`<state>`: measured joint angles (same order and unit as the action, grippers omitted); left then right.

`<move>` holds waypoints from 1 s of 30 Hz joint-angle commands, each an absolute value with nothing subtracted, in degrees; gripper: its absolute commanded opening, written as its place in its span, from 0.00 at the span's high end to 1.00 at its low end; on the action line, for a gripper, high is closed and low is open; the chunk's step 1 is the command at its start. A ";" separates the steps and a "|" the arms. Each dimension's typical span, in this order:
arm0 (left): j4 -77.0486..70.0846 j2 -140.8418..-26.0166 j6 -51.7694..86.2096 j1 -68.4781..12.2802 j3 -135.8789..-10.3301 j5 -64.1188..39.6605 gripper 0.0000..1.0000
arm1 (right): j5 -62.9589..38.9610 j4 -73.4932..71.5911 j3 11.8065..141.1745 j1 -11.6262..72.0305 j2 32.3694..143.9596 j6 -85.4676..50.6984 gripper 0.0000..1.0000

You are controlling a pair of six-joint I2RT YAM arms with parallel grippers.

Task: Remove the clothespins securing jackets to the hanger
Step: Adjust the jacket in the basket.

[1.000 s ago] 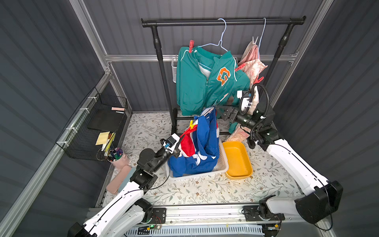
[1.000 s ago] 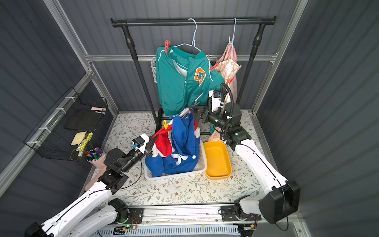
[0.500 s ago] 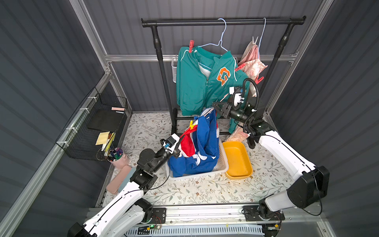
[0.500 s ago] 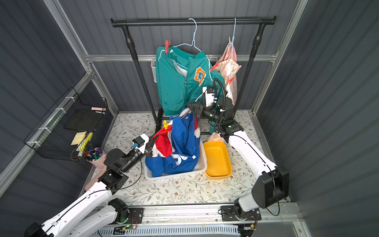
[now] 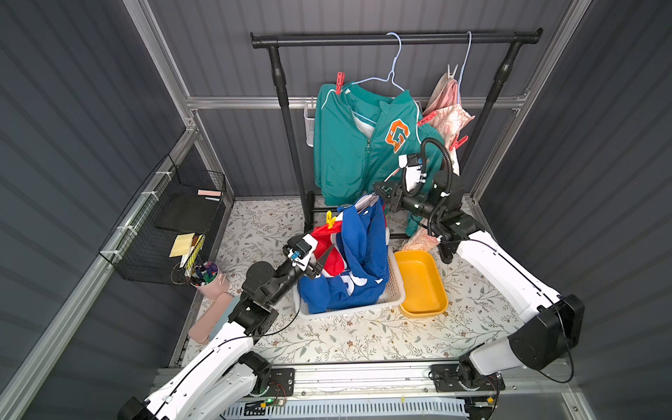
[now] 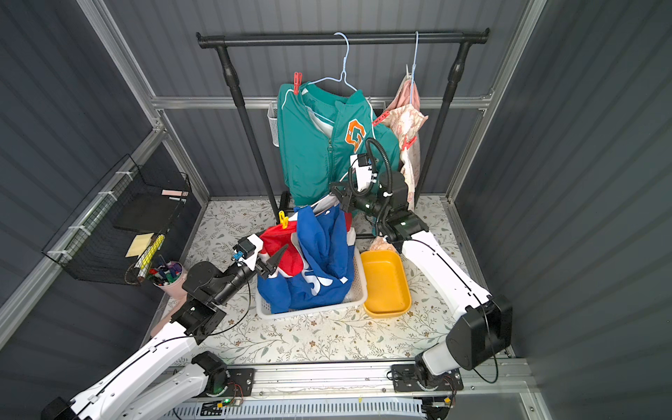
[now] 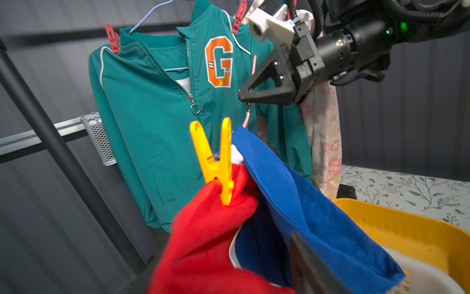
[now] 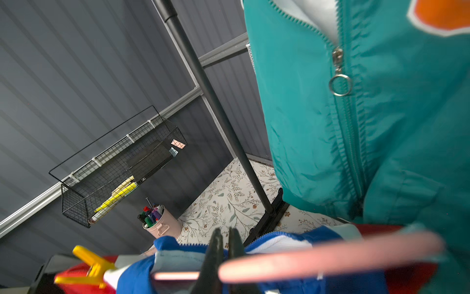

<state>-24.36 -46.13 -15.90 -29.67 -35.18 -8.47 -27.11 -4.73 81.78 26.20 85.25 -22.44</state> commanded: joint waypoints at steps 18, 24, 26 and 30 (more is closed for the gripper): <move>0.87 -47.87 -15.62 -29.27 -58.45 -1.25 0.01 | -12.85 6.38 86.75 31.46 80.60 -9.66 1.00; -1.12 -51.23 -15.62 -29.25 -64.27 -3.25 0.01 | -8.32 10.09 88.76 31.44 79.80 -5.63 1.00; -0.44 -54.54 -18.44 -29.27 -67.95 -3.23 0.01 | -7.90 11.08 90.42 31.50 79.79 -4.44 1.00; -0.66 -58.93 -19.00 -29.27 -71.81 -5.17 0.01 | -6.37 13.79 93.99 32.60 80.43 -2.13 1.00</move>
